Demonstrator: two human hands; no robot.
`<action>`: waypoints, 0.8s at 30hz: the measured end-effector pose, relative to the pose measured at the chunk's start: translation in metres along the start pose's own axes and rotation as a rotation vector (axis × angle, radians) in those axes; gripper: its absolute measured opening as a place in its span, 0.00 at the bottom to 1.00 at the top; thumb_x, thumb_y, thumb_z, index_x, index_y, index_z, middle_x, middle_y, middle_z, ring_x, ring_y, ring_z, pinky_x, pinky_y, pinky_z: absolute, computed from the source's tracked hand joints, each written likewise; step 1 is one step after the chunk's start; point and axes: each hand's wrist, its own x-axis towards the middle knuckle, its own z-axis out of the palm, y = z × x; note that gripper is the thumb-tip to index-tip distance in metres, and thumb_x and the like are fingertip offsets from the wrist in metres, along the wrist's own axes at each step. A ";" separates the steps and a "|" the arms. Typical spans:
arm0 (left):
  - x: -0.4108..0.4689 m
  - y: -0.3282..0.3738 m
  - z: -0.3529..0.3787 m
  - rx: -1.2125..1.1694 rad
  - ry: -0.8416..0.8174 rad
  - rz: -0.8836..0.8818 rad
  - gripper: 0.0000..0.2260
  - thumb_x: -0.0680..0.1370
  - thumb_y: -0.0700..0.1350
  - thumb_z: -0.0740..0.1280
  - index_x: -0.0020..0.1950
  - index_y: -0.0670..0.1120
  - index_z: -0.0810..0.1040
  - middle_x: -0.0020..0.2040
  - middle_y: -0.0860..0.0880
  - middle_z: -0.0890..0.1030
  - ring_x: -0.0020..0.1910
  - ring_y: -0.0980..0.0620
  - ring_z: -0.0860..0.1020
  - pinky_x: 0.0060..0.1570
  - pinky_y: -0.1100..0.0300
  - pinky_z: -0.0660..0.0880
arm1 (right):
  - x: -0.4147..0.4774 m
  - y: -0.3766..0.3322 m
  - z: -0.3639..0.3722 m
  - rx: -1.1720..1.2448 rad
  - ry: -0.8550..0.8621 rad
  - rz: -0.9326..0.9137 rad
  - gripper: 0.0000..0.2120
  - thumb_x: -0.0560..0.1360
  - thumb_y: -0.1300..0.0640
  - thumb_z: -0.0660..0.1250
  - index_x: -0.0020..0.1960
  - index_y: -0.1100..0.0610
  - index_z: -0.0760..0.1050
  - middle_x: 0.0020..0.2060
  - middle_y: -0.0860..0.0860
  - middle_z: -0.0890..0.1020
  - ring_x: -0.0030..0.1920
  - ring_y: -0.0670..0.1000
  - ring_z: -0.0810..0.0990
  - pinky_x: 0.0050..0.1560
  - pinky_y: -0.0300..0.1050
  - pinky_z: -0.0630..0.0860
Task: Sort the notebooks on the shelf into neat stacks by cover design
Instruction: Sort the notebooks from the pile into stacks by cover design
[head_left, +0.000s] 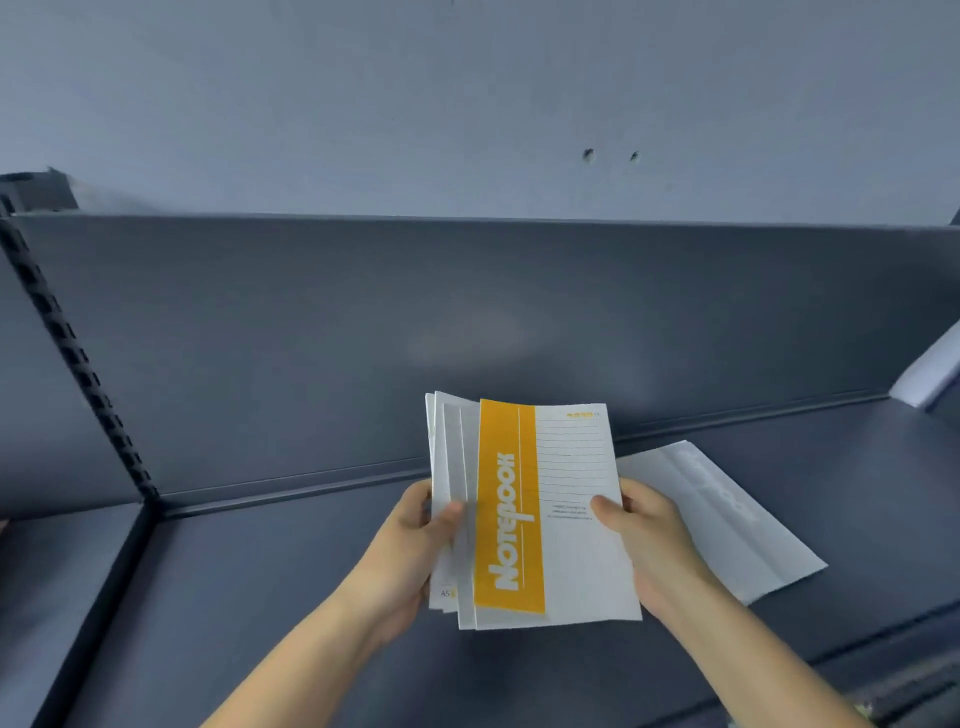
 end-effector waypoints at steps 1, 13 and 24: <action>0.007 -0.002 0.003 0.002 -0.005 0.004 0.10 0.82 0.41 0.60 0.63 0.47 0.72 0.55 0.46 0.83 0.51 0.44 0.83 0.50 0.44 0.80 | 0.003 -0.001 -0.004 0.025 0.022 0.006 0.06 0.79 0.60 0.62 0.52 0.56 0.77 0.50 0.50 0.84 0.50 0.54 0.83 0.51 0.56 0.80; 0.050 -0.012 0.065 0.068 -0.037 0.035 0.10 0.82 0.35 0.57 0.57 0.42 0.76 0.50 0.44 0.85 0.48 0.43 0.84 0.48 0.46 0.80 | 0.030 -0.010 -0.107 0.107 0.276 0.030 0.07 0.79 0.63 0.62 0.56 0.60 0.74 0.53 0.55 0.82 0.52 0.57 0.81 0.51 0.55 0.77; 0.068 -0.038 0.189 0.098 0.118 0.008 0.09 0.82 0.47 0.61 0.60 0.47 0.73 0.53 0.47 0.84 0.49 0.45 0.84 0.49 0.44 0.81 | 0.066 0.005 -0.189 0.045 -0.127 0.136 0.13 0.76 0.64 0.67 0.59 0.56 0.73 0.52 0.54 0.83 0.52 0.56 0.82 0.52 0.58 0.78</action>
